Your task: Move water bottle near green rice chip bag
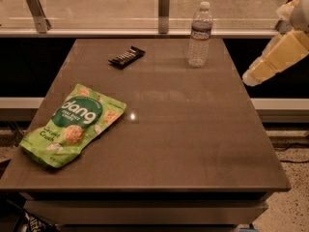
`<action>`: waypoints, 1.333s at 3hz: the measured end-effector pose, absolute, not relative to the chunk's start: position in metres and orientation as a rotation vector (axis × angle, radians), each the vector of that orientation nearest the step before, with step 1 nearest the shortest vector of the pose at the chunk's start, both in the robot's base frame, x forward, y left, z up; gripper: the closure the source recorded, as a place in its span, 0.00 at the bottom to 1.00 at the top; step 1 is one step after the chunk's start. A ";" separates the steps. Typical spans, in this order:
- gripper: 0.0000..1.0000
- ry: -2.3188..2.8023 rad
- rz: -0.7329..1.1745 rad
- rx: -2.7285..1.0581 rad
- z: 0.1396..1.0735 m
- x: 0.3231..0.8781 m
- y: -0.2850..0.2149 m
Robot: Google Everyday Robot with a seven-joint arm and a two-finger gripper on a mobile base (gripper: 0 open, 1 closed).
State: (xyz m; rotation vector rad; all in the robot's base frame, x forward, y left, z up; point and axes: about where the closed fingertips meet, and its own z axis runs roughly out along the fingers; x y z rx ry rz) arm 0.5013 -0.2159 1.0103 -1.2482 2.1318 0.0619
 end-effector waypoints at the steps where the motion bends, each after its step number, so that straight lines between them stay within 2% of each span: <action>1: 0.00 2.095 0.091 -1.070 1.009 0.520 -0.215; 4: 0.00 2.004 0.185 -0.763 0.989 0.587 -0.213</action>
Offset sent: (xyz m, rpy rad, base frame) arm 0.0647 -0.0035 -0.0117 0.3138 -0.1930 -0.2524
